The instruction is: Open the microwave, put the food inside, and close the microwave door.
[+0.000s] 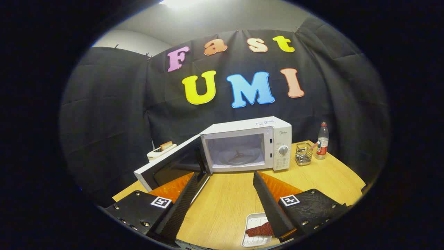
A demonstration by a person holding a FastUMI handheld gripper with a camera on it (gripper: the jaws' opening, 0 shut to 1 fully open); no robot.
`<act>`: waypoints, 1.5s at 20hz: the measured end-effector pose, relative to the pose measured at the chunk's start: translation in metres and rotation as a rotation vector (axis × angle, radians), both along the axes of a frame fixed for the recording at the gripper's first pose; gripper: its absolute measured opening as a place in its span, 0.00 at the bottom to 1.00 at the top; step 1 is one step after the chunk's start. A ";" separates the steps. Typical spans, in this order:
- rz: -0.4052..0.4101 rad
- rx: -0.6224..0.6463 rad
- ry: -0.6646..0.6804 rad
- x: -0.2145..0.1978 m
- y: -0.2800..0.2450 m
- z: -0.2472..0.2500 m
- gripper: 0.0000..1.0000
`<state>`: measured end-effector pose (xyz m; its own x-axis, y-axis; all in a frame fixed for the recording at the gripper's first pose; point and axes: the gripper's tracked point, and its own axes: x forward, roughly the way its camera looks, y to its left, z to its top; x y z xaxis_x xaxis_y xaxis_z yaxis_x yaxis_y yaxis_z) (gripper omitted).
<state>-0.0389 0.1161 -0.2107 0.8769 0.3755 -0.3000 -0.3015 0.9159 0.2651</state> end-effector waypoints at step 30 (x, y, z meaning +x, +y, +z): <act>-0.205 0.204 0.539 -0.054 -0.095 -0.182 0.63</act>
<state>-0.0926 0.0210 -0.3924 0.6822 0.3121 -0.6612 0.1005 0.8557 0.5076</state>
